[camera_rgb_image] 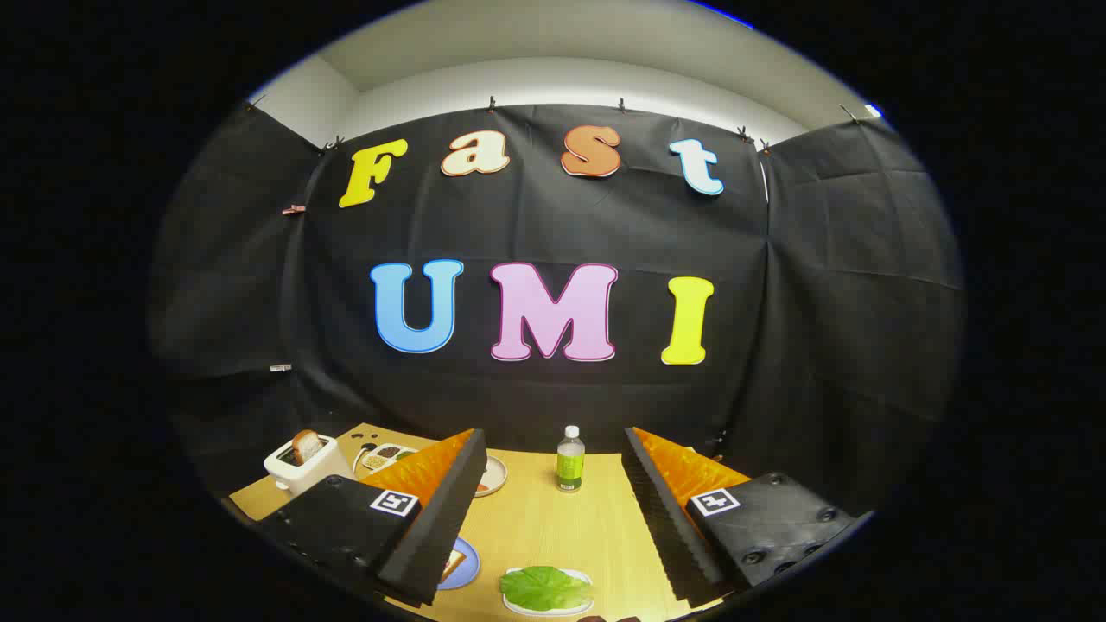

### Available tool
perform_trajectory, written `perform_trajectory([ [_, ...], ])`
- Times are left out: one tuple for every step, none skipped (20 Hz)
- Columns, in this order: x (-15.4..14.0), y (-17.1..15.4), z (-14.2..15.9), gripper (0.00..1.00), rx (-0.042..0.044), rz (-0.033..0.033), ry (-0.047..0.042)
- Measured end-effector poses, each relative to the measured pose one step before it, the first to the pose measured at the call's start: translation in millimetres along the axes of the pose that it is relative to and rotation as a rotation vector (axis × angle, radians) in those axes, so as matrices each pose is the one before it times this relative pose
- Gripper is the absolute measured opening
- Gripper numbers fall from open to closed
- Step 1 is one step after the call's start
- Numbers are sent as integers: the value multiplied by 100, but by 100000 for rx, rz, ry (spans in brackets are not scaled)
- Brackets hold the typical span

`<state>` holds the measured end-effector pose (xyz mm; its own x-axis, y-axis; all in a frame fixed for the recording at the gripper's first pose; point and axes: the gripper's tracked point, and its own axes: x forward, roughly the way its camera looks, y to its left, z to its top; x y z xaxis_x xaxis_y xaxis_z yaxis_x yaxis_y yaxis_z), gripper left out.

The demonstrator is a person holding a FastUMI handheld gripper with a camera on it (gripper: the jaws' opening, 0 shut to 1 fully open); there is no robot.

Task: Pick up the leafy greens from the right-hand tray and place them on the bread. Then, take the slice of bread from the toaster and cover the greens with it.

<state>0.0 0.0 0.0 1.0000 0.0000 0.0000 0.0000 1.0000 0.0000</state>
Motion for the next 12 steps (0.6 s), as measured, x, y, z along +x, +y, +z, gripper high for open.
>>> perform_trajectory([
  [97, 88, -103, 98, 408, 483, 116],
  [112, 105, -82, 98, 471, 632, 160],
  [186, 6, -106, 98, 255, 317, 140],
  [139, 10, -57, 98, 85, 210, 46],
  [153, -23, 23, 98, 93, 118, -92],
  [113, -23, -22, 98, 241, 125, 90],
  [119, 30, -164, 98, 399, 286, 153],
  [103, 87, -128, 98, 347, 338, 303],
  [185, 192, -238, 98, 329, 408, 545],
  [228, 193, -335, 98, 305, 668, 910],
  [103, 294, -263, 98, 341, 959, 860],
  [140, 419, -99, 98, 197, 1099, 617],
])
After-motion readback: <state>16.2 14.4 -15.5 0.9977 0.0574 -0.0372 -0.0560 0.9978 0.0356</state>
